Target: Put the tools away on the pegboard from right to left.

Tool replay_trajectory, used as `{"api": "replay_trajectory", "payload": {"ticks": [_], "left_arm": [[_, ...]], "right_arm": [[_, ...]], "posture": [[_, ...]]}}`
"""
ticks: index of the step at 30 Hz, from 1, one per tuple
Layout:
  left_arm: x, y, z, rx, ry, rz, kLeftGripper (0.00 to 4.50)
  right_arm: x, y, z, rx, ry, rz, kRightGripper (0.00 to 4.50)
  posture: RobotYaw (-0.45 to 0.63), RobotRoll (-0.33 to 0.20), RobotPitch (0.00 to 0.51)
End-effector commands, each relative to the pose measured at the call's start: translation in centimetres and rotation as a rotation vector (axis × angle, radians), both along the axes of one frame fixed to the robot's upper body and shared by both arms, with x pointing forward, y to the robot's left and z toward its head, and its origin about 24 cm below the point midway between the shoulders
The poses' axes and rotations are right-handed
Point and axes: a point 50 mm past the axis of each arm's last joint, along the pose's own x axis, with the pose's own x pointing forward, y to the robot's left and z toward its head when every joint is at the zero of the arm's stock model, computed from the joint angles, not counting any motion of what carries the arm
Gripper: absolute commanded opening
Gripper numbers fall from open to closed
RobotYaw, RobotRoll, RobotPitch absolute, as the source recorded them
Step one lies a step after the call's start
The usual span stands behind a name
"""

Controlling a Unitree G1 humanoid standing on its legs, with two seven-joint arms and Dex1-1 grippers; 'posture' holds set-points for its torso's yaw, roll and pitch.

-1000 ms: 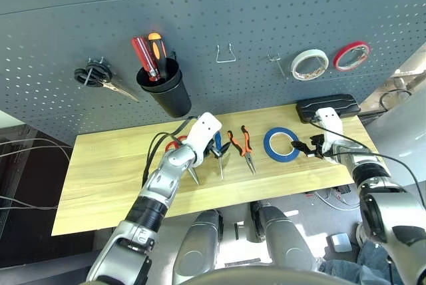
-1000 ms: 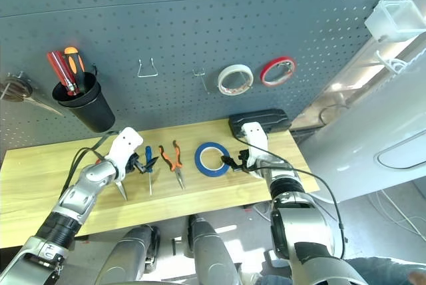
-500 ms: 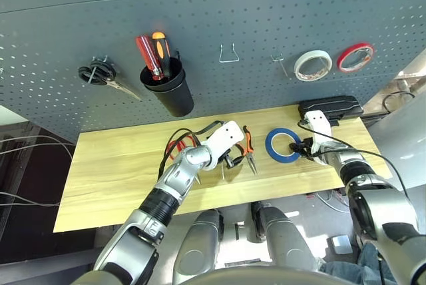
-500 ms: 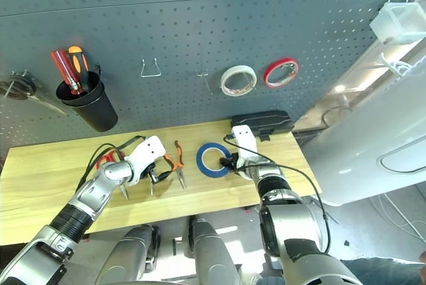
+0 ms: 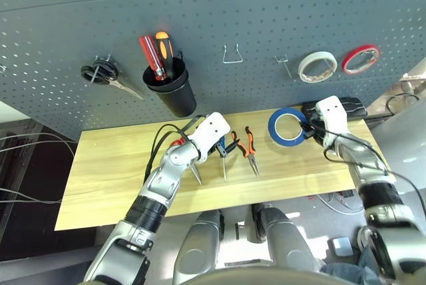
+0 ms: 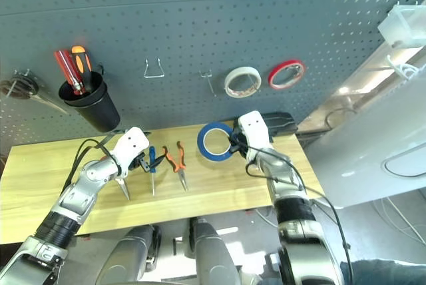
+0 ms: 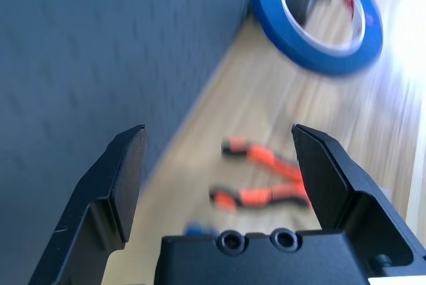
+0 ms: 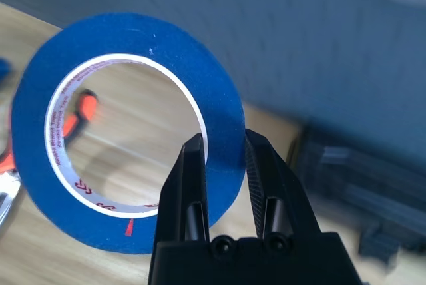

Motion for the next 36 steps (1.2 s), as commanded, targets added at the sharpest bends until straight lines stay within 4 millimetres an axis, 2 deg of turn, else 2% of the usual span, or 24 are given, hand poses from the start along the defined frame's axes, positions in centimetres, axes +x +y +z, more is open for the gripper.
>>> {"api": "replay_trajectory", "payload": {"ticks": [1, 8, 11, 15, 21, 25, 30, 31, 32, 36], "left_arm": [[-0.7, -0.3, 1.1, -0.053, -0.102, -0.063, 4.5], [-1.4, -1.1, 4.3, -0.146, -0.366, -0.15, 4.5], [-1.5, -0.9, 4.9, -0.156, -0.431, -0.153, 4.5], [-1.6, -0.6, 5.4, -0.166, -0.473, -0.155, 4.5], [-1.7, -0.9, 5.0, -0.144, -0.431, -0.199, 4.5], [-1.7, -1.2, 4.7, -0.138, -0.405, -0.218, 4.5], [-1.6, -1.5, 4.0, -0.123, -0.323, -0.235, 4.5], [-1.6, -1.6, 3.8, -0.117, -0.301, -0.239, 4.5], [-1.6, -1.6, 3.7, -0.114, -0.287, -0.241, 4.5], [-1.8, -1.4, 4.1, -0.015, -0.285, -0.29, 4.5]], "right_arm": [[-1.5, 0.8, 1.5, -0.079, -0.153, 0.121, 0.7], [-3.2, 0.9, 3.9, -0.155, -0.451, 0.207, 0.7], [-3.3, 0.5, 4.4, -0.15, -0.527, 0.184, 0.7], [-1.9, 0.1, 6.9, -0.102, -0.645, 0.105, 0.7], [0.9, 0.4, 9.3, -0.065, -0.697, 0.045, 0.7], [2.8, 1.2, 9.0, -0.083, -0.641, 0.054, 0.7], [4.0, 1.8, 6.9, -0.073, -0.51, 0.068, 0.7], [4.0, 1.9, 6.6, -0.065, -0.499, 0.071, 1.41], [4.0, 2.0, 6.5, -0.06, -0.496, 0.074, 1.6], [1.3, 2.7, 3.2, -0.103, -0.342, 0.222, 3.0]], "posture": [[-0.06, 0.0, 0.212], [-0.07, 0.0, 0.21], [-0.07, 0.0, 0.208], [-0.07, 0.0, 0.205], [-0.06, 0.0, 0.2], [-0.06, 0.0, 0.198], [-0.04, 0.0, 0.202], [-0.04, 0.0, 0.202], [-0.04, 0.0, 0.202], [-0.03, 0.0, 0.215]]}}
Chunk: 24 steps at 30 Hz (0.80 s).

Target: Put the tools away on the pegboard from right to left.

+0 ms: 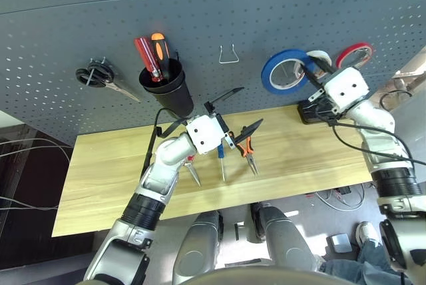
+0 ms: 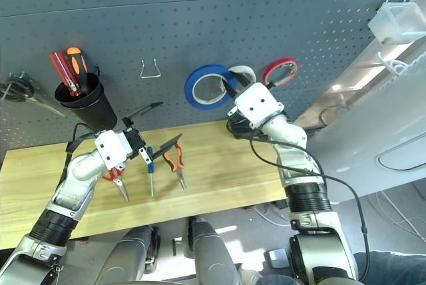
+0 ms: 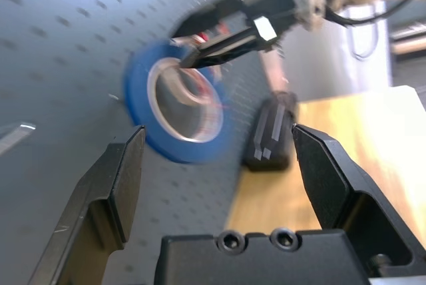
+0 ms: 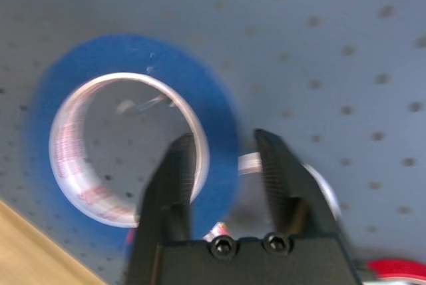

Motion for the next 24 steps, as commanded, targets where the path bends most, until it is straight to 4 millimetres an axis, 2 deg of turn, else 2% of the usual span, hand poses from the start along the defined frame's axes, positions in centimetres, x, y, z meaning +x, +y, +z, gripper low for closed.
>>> {"api": "replay_trajectory", "payload": {"ticks": [1, 2, 4, 5, 8, 11, 15, 19, 24], "left_arm": [[-0.2, 0.2, 0.5, 0.081, -0.015, -0.024, 4.5], [-0.2, 0.3, 0.6, 0.097, -0.018, -0.025, 4.5], [0.0, 0.5, 0.7, 0.15, 0.005, -0.039, 4.5], [0.0, 0.6, 0.7, 0.178, 0.015, -0.047, 4.5], [-0.2, 0.9, -0.2, 0.294, 0.098, -0.092, 4.5], [-0.4, 1.2, -1.1, 0.377, 0.196, -0.115, 4.5], [-0.7, 1.3, -1.3, 0.457, 0.235, -0.14, 4.5], [-0.6, 1.4, -1.4, 0.507, 0.293, -0.136, 4.5], [-0.4, 1.6, -1.5, 0.53, 0.342, -0.124, 4.5]], "right_arm": [[-2.3, 0.7, -3.2, -0.104, 0.142, 0.122, 3.41], [-3.0, 0.9, -3.9, -0.134, 0.171, 0.153, 3.76], [-4.1, 1.1, -6.2, -0.104, 0.356, 0.174, 4.44], [-4.5, 1.3, -7.0, -0.082, 0.439, 0.181, 4.48], [-4.8, 2.8, -9.7, 0.151, 0.871, 0.107, 4.48], [-3.8, 4.4, -10.2, 0.267, 1.111, 0.021, 4.48], [-2.4, 5.7, -10.3, 0.332, 1.271, -0.102, 4.48], [-0.9, 7.0, -10.3, 0.402, 1.356, -0.201, 4.48], [0.2, 8.8, -10.8, 0.306, 1.382, -0.295, 4.48]], "posture": [[-0.03, 0.0, 0.216], [-0.03, 0.0, 0.216], [-0.02, 0.0, 0.222], [-0.02, 0.0, 0.223], [-0.02, 0.0, 0.227], [-0.01, 0.0, 0.234], [0.0, 0.0, 0.242], [0.02, 0.0, 0.252], [0.04, 0.0, 0.265]]}}
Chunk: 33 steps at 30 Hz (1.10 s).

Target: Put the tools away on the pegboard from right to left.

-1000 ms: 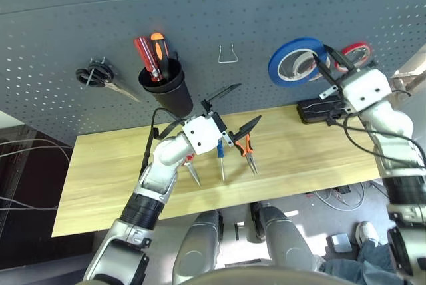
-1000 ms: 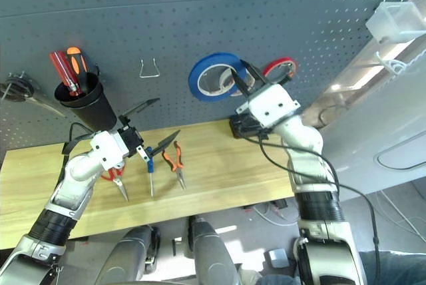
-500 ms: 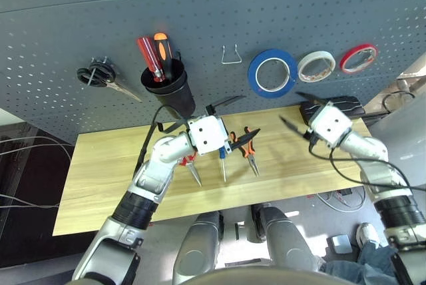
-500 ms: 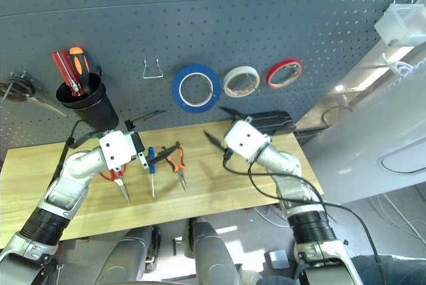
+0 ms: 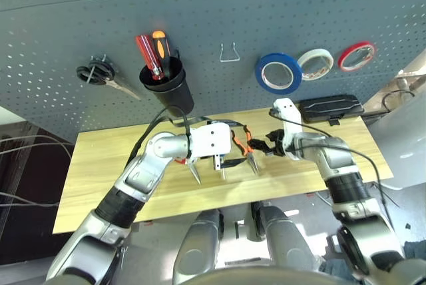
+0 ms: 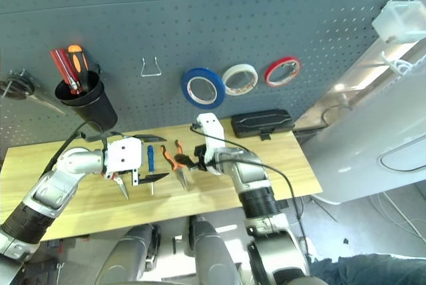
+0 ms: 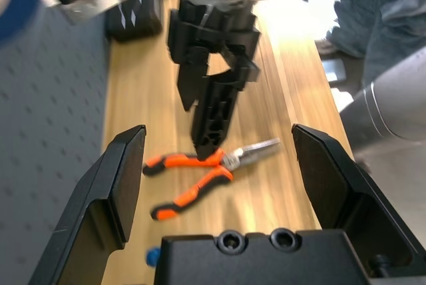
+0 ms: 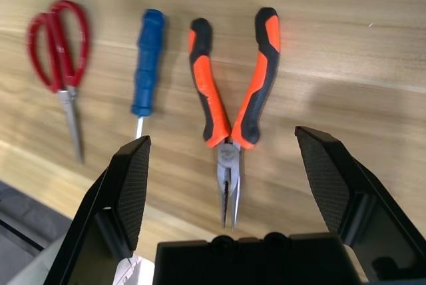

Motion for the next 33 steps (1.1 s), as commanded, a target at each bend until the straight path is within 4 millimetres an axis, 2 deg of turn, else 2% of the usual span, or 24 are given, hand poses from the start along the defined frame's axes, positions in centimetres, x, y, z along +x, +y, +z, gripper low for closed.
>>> {"api": "replay_trajectory", "payload": {"ticks": [1, 18, 25, 33], "left_arm": [[-0.2, -0.3, -0.2, 0.029, 0.019, -0.015, 4.5], [0.2, -0.3, -0.3, 0.047, 0.056, 0.003, 4.5], [0.5, 1.4, -2.0, 0.208, 0.207, 0.205, 4.5], [1.1, 1.7, -2.4, 0.232, 0.199, 0.312, 4.5]], "right_arm": [[0.1, 0.5, -1.2, -0.07, 0.051, -0.032, 4.48], [1.7, 3.2, -3.1, -0.217, 0.051, -0.048, 4.48], [1.7, 4.4, -3.9, -0.242, 0.049, -0.049, 4.48], [1.8, 4.5, -4.4, -0.278, 0.046, -0.07, 4.48]], "posture": [[0.04, 0.0, 0.267], [0.05, 0.0, 0.289], [0.06, 0.0, 0.296], [0.06, 0.0, 0.292]]}}
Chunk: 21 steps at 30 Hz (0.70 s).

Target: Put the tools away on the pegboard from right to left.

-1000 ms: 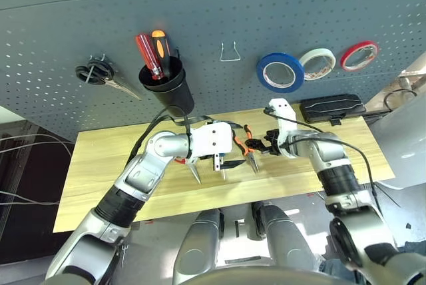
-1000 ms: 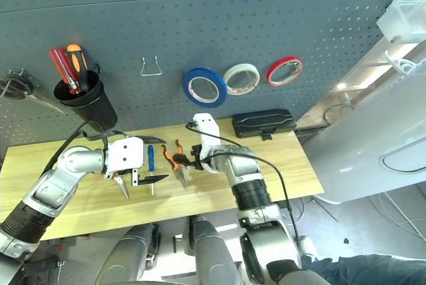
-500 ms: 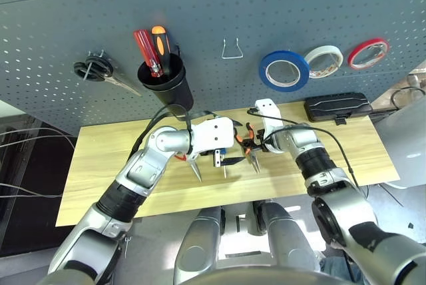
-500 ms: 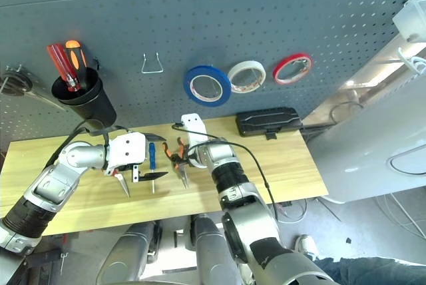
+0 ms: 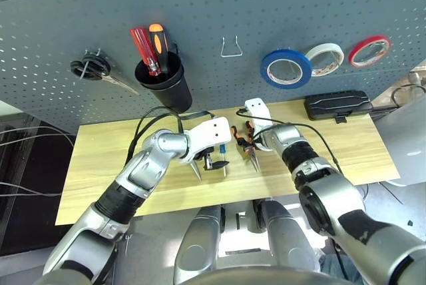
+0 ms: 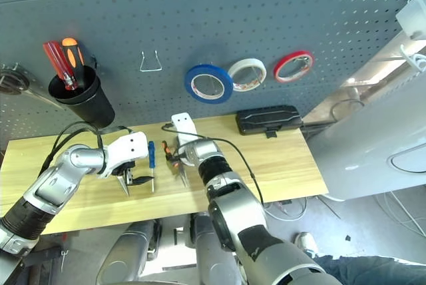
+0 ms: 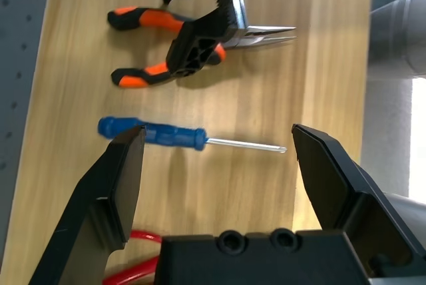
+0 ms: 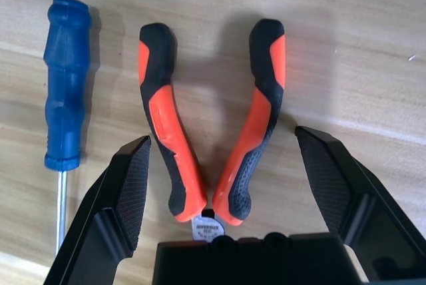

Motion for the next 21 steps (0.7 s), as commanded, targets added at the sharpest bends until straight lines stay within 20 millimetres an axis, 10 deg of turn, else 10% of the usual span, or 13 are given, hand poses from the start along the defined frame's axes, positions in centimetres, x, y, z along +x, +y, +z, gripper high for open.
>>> {"api": "replay_trajectory", "payload": {"ticks": [1, 6, 21], "left_arm": [[0.1, -0.1, -0.4, 0.006, -0.002, 0.033, 4.5], [0.3, 0.0, -0.4, 0.002, -0.006, 0.05, 4.5], [-0.6, 1.1, 2.1, -0.269, -0.237, 0.19, 4.5]], "right_arm": [[-1.0, -0.4, -1.7, -0.03, 0.071, -0.021, 4.09], [-0.9, -0.5, -1.5, -0.037, 0.083, -0.029, 2.56], [-2.5, -4.7, 5.0, 0.15, -0.138, 0.321, 2.27]], "posture": [[0.06, 0.0, 0.291], [0.05, 0.0, 0.281], [0.01, 0.0, 0.268]]}}
